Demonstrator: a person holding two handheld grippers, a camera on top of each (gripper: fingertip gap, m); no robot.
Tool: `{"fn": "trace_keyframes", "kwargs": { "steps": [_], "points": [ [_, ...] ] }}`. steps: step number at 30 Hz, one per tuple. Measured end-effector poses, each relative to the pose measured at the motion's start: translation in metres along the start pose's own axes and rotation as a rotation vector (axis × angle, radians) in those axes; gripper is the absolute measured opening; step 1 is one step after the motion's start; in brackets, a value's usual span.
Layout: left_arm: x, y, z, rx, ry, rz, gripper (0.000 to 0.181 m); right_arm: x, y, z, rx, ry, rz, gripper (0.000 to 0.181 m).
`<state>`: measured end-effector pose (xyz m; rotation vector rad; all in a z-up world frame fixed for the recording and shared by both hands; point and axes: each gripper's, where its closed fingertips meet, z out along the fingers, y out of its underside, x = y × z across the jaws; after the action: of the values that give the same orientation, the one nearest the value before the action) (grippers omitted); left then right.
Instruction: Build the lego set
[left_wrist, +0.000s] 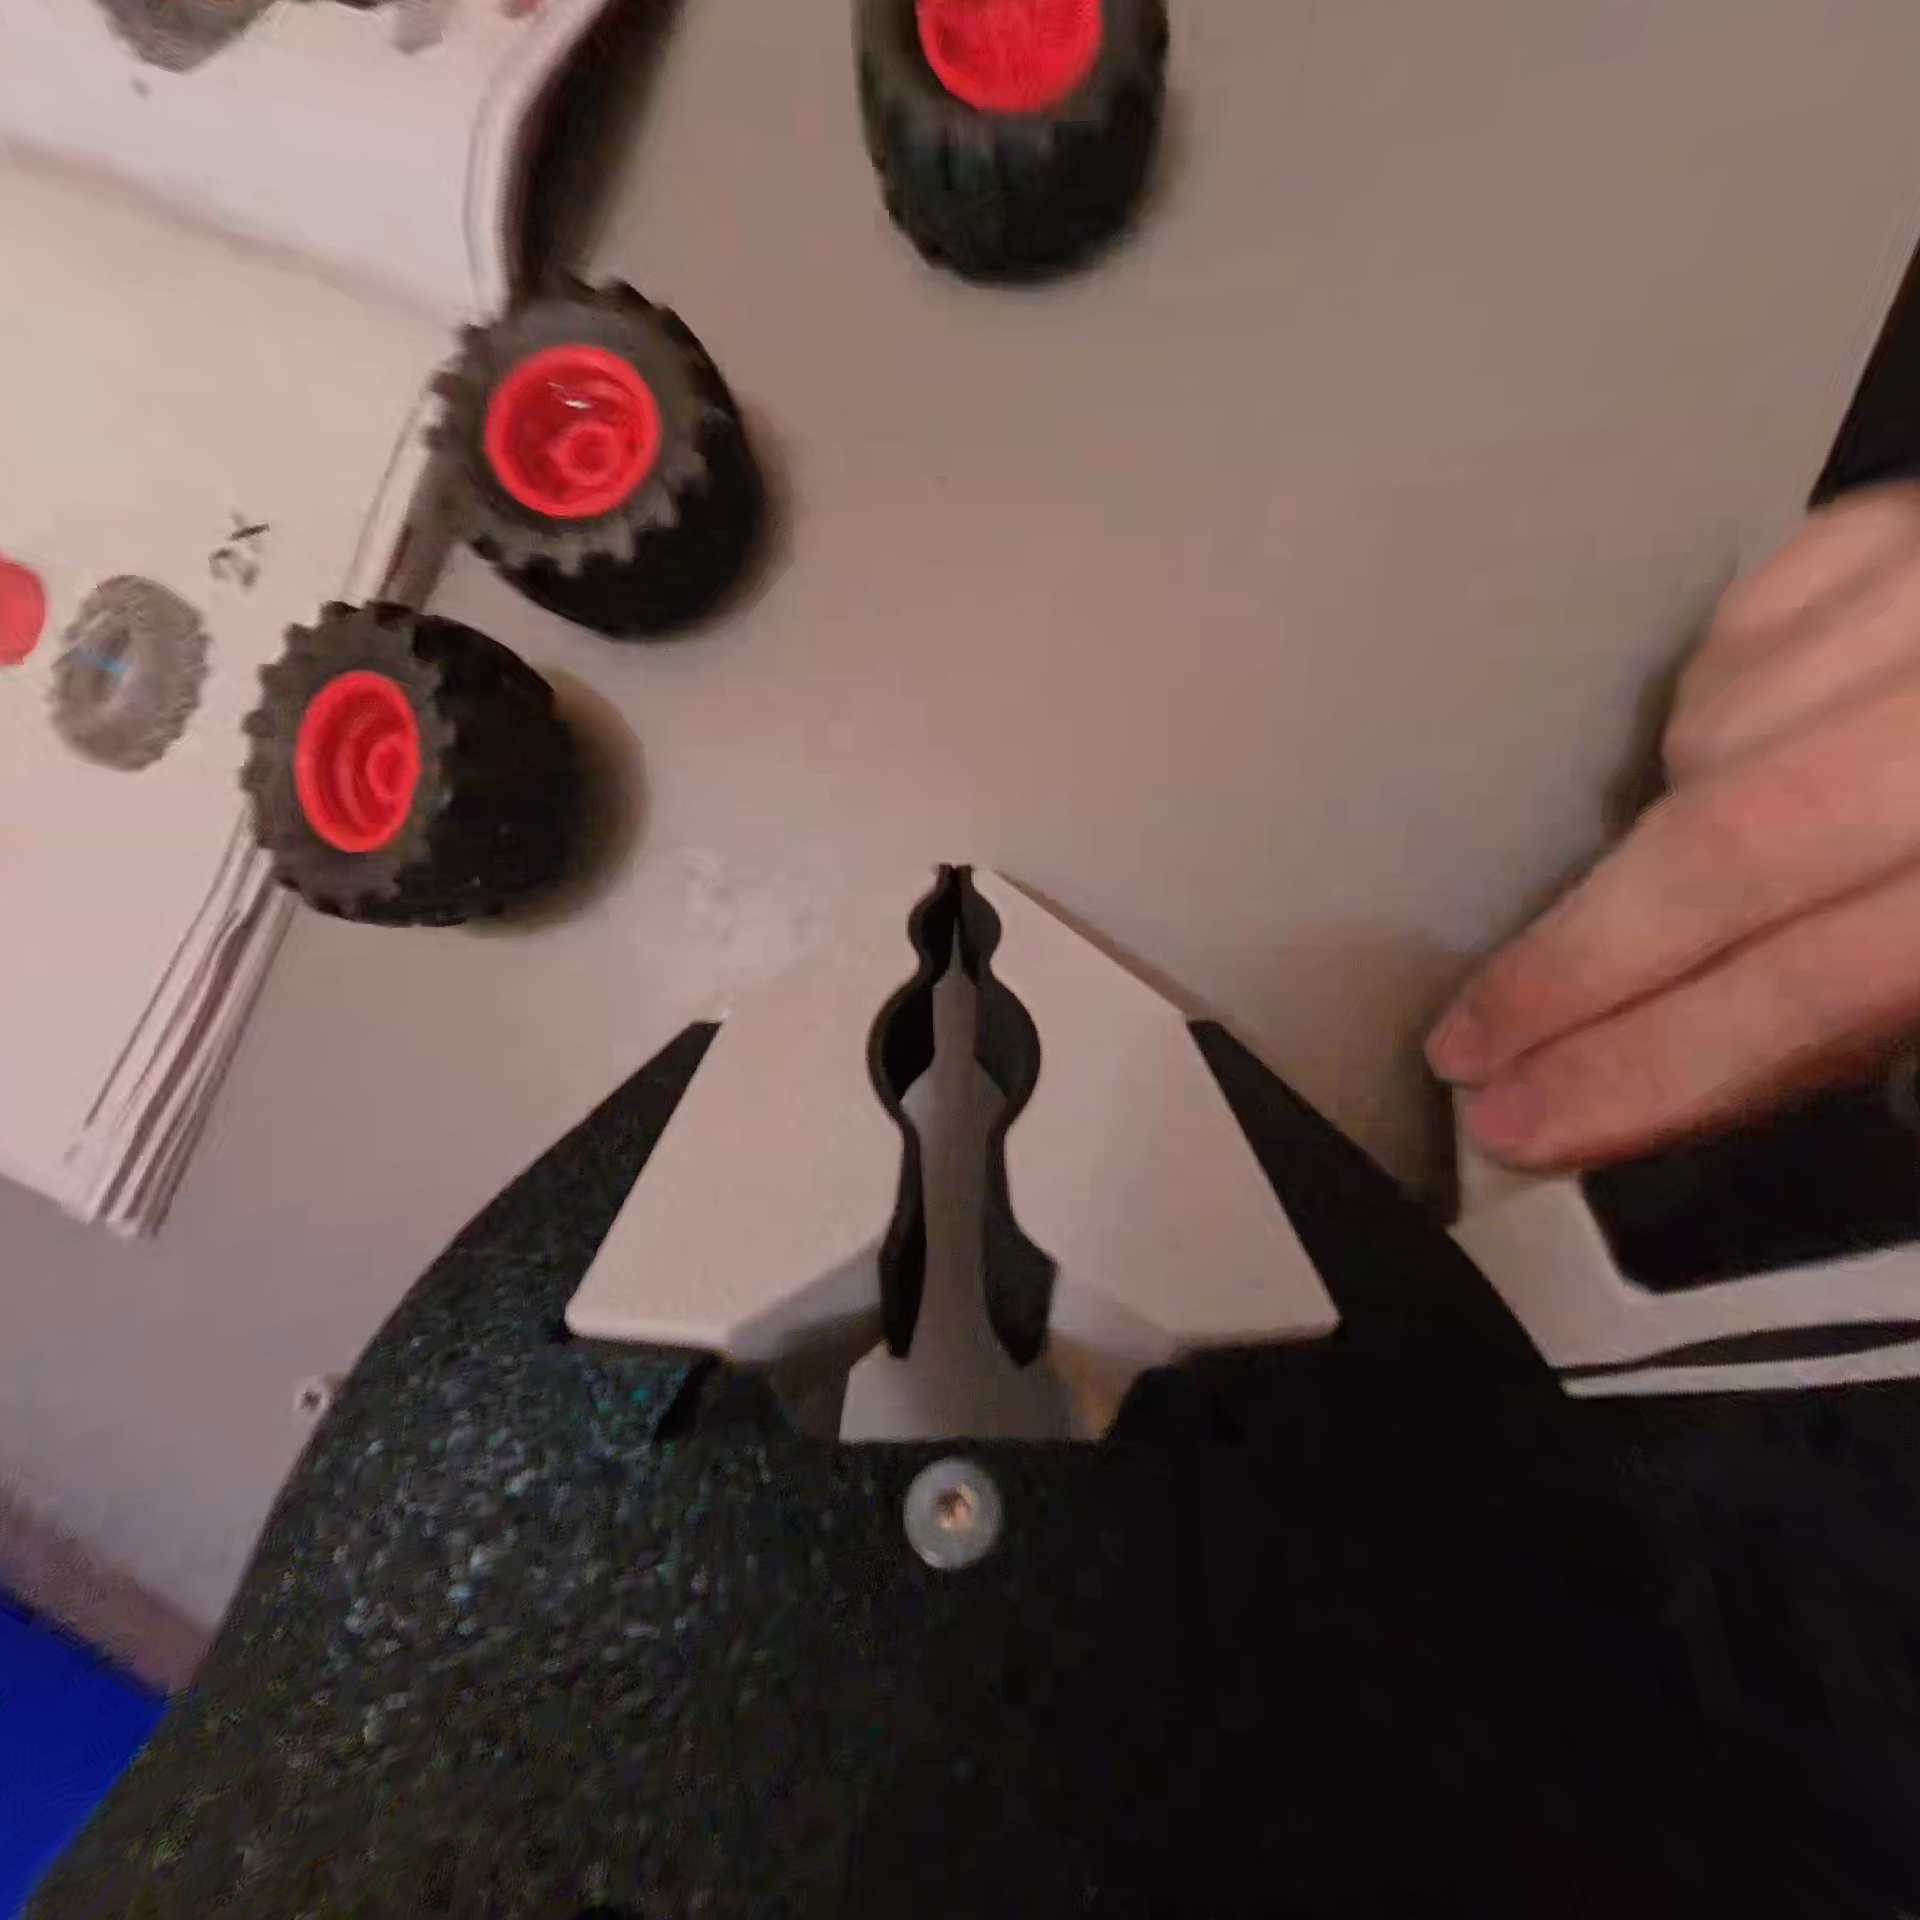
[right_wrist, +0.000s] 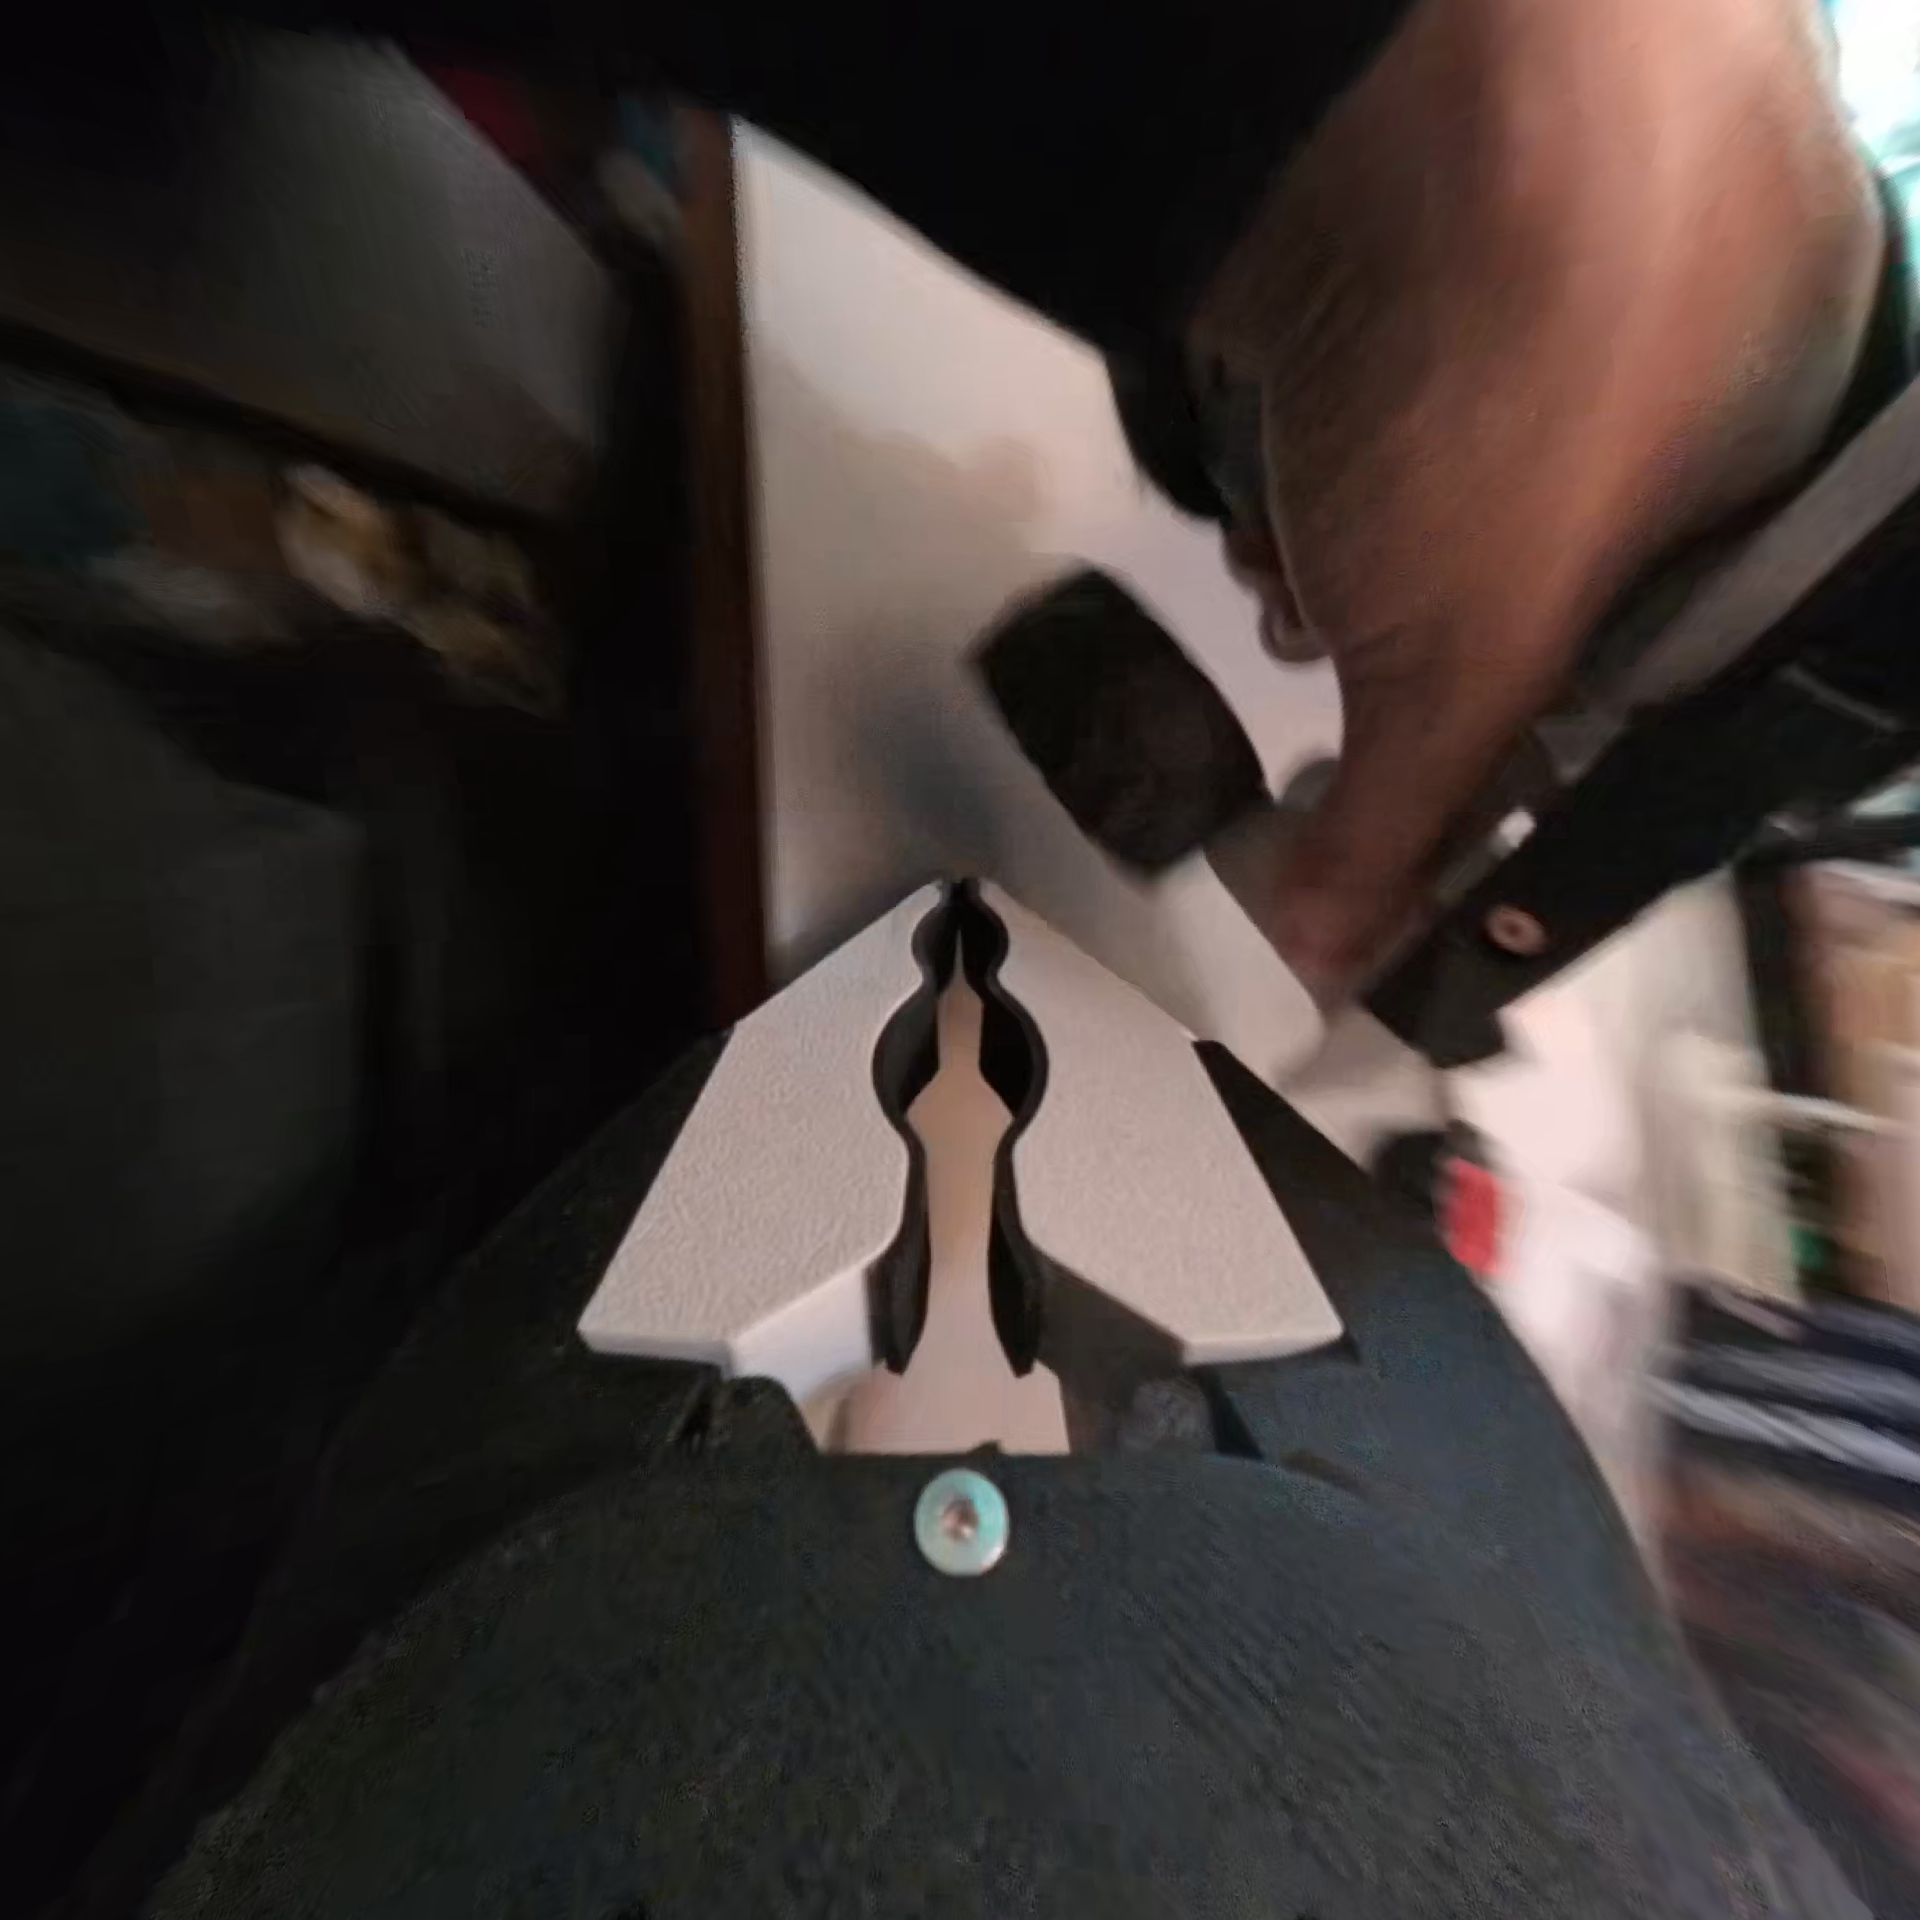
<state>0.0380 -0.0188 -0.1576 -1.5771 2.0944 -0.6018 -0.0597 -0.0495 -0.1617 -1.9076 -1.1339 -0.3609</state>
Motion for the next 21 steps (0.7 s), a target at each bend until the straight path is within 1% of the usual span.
{"fn": "trace_keyframes", "kwargs": {
  "steps": [1, 2, 3, 4, 5, 7, 8, 9, 10, 11, 12, 13, 15, 17, 19, 21],
  "points": [
    [-0.015, -0.006, -0.007, 0.041, -0.105, 0.031, 0.0, 0.01, 0.005, -0.001, -0.046, 0.097, -0.106, 0.0],
    [-0.029, -0.01, -0.013, 0.084, -0.197, 0.062, 0.0, 0.008, 0.003, 0.0, -0.019, 0.105, -0.152, 0.0],
    [-0.035, -0.01, -0.015, 0.11, -0.215, 0.046, 0.0, 0.009, 0.006, 0.004, -0.013, 0.096, -0.09, 0.0],
    [-0.038, -0.01, -0.015, 0.142, -0.203, -0.002, 0.0, 0.016, 0.01, 0.006, -0.015, 0.106, -0.015, 0.0],
    [-0.044, -0.011, -0.015, 0.195, -0.215, -0.044, 0.0, 0.019, 0.013, 0.007, -0.024, 0.076, 0.037, 0.0],
    [-0.056, -0.018, -0.018, 0.359, -0.254, -0.064, 0.0, 0.029, 0.003, 0.002, 0.061, 0.052, 0.119, 0.0],
    [-0.064, -0.025, -0.027, 0.467, -0.294, -0.071, 0.0, 0.033, 0.001, 0.0, 0.091, 0.046, 0.161, 0.0],
    [-0.074, -0.032, -0.043, 0.57, -0.346, -0.085, 0.0, 0.034, 0.002, 0.0, 0.102, 0.03, 0.187, 0.005],
    [-0.082, -0.037, -0.061, 0.657, -0.396, -0.114, 0.0, 0.035, 0.005, 0.001, 0.1, 0.019, 0.206, 0.014],
    [-0.092, -0.038, -0.076, 0.716, -0.456, -0.148, 0.0, 0.034, 0.006, 0.001, 0.103, 0.004, 0.213, 0.021],
    [-0.1, -0.036, -0.085, 0.734, -0.517, -0.157, 0.0, 0.034, 0.006, 0.001, 0.115, -0.006, 0.209, 0.026],
    [-0.107, -0.032, -0.09, 0.716, -0.571, -0.137, 0.0, 0.036, 0.004, 0.0, 0.125, 0.001, 0.2, 0.029],
    [-0.119, -0.02, -0.096, 0.635, -0.643, -0.11, 0.0, 0.035, -0.004, 0.0, 0.143, -0.008, 0.162, 0.029],
    [-0.117, -0.01, -0.101, 0.58, -0.575, -0.123, 0.0, 0.03, -0.014, 0.002, 0.151, -0.044, 0.112, 0.033],
    [-0.104, -0.002, -0.11, 0.583, -0.467, -0.127, 0.0, 0.029, -0.022, 0.009, 0.157, -0.061, 0.074, 0.035],
    [-0.087, 0.012, -0.116, 0.547, -0.358, -0.141, 0.0, 0.028, -0.026, 0.017, 0.154, -0.09, 0.056, 0.04]
  ]
}}
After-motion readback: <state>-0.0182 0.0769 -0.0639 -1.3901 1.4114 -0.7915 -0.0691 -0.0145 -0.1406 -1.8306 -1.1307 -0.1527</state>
